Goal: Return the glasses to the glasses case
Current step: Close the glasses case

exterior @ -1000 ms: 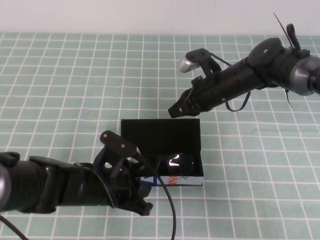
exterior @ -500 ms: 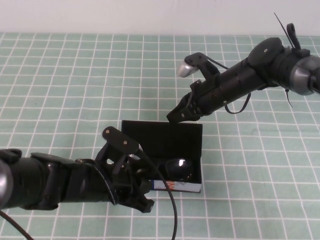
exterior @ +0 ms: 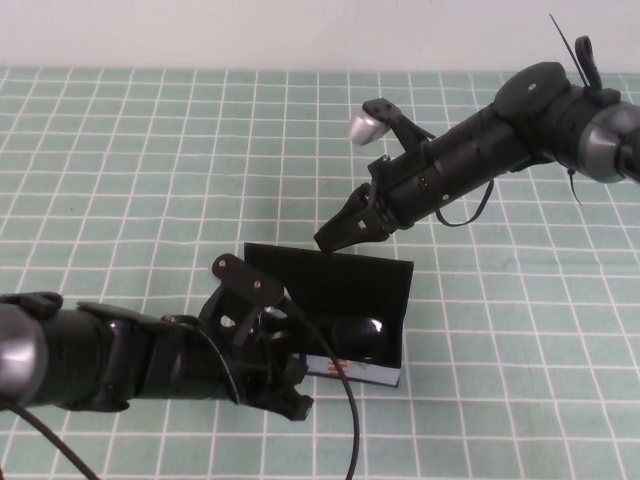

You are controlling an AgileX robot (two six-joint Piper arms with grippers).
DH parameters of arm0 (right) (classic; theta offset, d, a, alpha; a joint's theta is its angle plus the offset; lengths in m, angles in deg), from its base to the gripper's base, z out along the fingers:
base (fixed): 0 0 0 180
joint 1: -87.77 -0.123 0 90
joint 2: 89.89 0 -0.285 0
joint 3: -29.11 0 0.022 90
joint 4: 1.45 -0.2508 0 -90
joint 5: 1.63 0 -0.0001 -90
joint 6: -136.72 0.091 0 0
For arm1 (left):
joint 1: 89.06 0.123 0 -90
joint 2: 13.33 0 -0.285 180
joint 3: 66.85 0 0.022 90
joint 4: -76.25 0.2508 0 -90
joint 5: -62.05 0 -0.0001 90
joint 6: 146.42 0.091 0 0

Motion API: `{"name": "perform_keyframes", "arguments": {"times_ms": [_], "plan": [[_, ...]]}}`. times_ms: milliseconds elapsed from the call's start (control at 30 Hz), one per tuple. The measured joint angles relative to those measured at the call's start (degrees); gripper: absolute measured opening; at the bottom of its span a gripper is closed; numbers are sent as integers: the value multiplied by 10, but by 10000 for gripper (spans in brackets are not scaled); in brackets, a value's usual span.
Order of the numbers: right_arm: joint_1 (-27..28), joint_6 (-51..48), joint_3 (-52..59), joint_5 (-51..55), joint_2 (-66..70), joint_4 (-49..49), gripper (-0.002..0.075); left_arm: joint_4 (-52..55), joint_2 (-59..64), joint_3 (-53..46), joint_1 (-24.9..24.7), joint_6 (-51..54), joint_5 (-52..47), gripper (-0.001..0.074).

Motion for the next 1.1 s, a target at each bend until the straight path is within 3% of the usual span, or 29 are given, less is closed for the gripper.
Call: {"name": "perform_keyframes", "arguments": {"times_ms": [600,1100], "plan": [[-67,25,-1,12,1,63,-11,0,0,10,0,1,1,-2],[-68,81,5,13,34,102,-11,14,-1,10,0,1,-5,-2]]}}
